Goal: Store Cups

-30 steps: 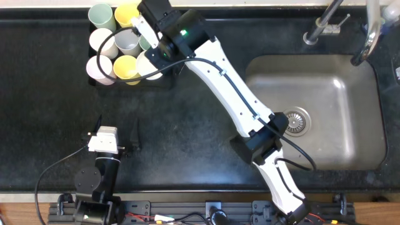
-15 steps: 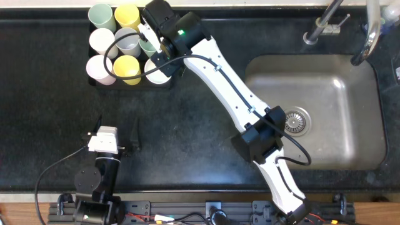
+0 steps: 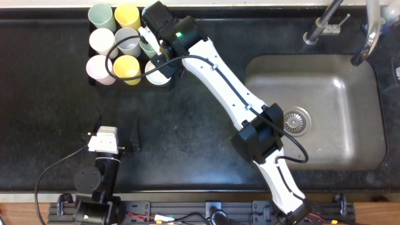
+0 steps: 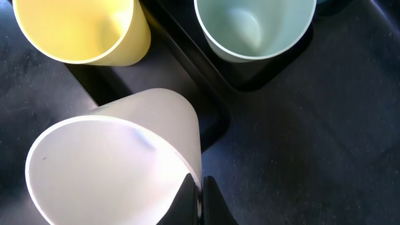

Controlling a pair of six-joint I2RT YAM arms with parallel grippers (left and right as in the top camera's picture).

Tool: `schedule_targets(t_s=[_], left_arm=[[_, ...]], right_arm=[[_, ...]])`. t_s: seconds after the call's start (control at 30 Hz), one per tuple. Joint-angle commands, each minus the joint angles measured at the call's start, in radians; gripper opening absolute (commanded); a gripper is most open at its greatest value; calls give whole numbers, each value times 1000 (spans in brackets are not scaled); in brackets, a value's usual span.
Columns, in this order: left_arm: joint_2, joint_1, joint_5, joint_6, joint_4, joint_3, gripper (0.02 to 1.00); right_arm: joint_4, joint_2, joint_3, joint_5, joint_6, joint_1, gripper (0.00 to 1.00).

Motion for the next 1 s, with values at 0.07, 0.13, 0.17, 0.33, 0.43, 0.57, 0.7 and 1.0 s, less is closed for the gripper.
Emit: schedule_targets(t_s=[0.07,0.13,0.17,0.33,0.43,0.57,0.7,1.0], left_arm=[[-9,5,10,15,-2,-2,1000],[-9,5,10,15,-2,-2,998],[-9,5,10,15,-2,-2,998],[-9,5,10,15,-2,-2,998],[-9,5,10,15,-2,-2,998],[-9,5,10,15,-2,-2,998],[-9,5,10,15,-2,-2,1000],[-9,5,10,15,-2,-2,998]], right_arm=[[8,8,-6,0,10,-1,38],[8,20,-6,0,10,-1,45],[9,25,-6,0,10,-1,45],[9,45,-6,0,10,-1,47],[8,52,-6,0,6,-1,45],[10,55,-6,0,3,-3,47],[10,55,-6,0,3,-7,47],[-4,79,-6,0,-1,-7,47]])
